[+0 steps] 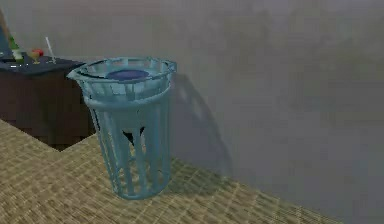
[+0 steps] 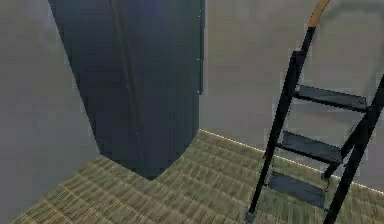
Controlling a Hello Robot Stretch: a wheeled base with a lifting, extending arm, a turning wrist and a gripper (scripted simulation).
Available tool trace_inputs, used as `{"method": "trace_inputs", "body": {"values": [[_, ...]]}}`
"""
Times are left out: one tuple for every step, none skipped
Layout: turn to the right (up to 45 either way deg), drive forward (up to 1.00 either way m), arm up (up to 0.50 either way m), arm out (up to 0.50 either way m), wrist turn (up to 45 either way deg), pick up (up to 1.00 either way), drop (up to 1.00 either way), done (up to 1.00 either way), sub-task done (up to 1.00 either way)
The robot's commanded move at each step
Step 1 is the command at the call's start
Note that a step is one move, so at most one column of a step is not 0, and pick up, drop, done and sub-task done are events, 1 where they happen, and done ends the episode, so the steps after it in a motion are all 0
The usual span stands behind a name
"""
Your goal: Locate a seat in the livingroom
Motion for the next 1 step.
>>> {"method": "trace_inputs", "body": {"values": [[-45.0,0.00,0.00,0.00,0.0,0.00,0.00,0.00,0.00]]}}
